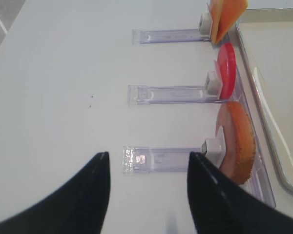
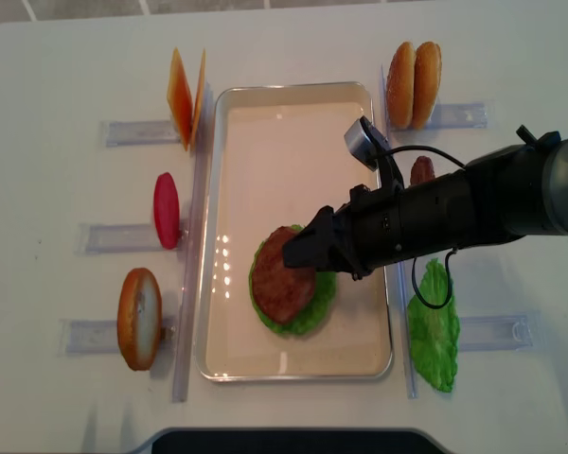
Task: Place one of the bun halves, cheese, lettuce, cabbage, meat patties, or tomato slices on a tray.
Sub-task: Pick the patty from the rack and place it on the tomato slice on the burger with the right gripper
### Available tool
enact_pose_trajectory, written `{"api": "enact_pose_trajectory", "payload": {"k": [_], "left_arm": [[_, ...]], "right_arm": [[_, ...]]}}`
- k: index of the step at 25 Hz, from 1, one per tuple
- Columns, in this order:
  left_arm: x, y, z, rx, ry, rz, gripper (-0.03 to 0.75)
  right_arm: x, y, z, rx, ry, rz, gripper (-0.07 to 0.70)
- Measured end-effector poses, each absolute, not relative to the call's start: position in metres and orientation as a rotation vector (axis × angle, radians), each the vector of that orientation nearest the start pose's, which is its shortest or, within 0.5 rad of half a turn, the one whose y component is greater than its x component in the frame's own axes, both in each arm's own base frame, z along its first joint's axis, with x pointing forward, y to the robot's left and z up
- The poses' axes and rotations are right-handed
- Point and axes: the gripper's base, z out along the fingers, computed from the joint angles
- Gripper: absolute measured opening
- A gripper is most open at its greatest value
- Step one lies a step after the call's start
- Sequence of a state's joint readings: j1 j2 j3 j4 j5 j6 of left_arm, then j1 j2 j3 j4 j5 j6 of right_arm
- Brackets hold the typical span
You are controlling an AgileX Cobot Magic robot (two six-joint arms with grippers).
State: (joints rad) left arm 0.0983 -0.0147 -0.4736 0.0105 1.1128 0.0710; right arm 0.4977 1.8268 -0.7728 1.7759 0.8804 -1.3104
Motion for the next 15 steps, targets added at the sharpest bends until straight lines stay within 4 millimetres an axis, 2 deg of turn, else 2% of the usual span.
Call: {"api": "enact_pose_trajectory", "payload": {"k": [9,15], "left_arm": [[-0.006,0.0,0.266,-0.03,2.11,0.114,0.391],[-0.006,0.0,0.266,-0.03,2.11,0.114,0.391]], "right_arm": [[0.246,0.208,0.15,-0.393,2.453,1.423,0.451],[0.247,0.204,0.164,-0.431,2.421,1.319,0.451]]}}
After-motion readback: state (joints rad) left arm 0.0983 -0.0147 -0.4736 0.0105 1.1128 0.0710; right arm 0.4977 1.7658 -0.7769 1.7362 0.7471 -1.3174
